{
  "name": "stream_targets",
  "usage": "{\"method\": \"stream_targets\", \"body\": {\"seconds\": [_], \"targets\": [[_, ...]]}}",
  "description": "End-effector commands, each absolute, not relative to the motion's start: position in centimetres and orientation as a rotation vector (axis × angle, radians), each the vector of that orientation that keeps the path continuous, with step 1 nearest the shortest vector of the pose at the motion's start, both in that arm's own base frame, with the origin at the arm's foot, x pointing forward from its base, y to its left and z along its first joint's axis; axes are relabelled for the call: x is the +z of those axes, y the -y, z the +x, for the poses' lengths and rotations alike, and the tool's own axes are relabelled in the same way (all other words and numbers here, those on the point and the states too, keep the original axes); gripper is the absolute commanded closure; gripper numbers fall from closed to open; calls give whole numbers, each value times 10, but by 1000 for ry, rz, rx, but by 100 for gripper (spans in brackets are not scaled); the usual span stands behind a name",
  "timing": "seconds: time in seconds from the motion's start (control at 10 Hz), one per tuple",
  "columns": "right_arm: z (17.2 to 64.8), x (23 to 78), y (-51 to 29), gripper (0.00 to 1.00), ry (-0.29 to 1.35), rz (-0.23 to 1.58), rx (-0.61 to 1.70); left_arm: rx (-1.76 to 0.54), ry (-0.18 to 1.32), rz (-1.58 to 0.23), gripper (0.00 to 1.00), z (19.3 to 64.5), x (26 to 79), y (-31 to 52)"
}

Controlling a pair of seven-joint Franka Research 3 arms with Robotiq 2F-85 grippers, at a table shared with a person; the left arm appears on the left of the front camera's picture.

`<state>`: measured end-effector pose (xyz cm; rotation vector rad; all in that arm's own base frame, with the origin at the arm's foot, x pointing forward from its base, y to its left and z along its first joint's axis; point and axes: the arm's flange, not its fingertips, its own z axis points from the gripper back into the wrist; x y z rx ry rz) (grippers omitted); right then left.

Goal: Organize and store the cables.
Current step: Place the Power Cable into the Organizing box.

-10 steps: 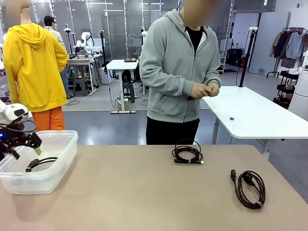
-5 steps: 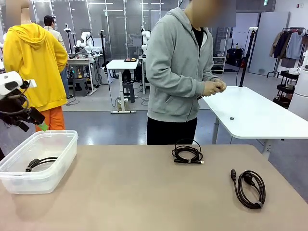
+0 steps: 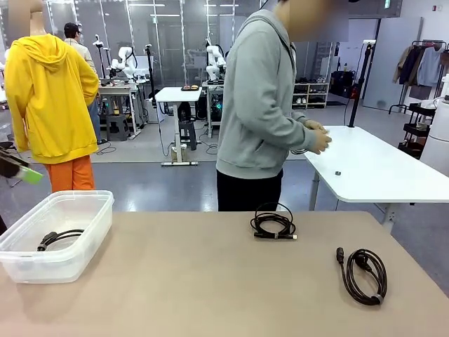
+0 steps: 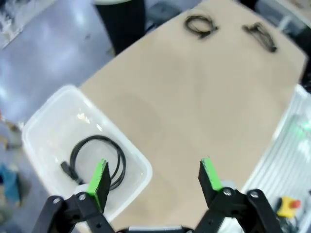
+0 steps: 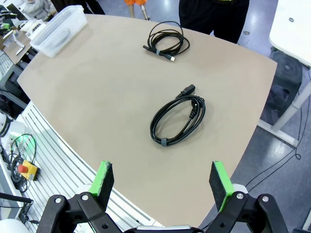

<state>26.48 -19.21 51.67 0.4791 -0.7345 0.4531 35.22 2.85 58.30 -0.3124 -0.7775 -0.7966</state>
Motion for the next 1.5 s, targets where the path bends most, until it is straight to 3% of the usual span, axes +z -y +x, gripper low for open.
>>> {"method": "stream_targets", "body": {"seconds": [0.0,0.5,1.4], "targets": [[263,518,193,0,747,481,471,-981,834,-483,8,330,582,-76],[263,518,193,0,747,481,471,-967,989,-529,8,327,574,-133],[263,518,193,0,747,481,471,-928,987,-521,8,324,569,-137]]}}
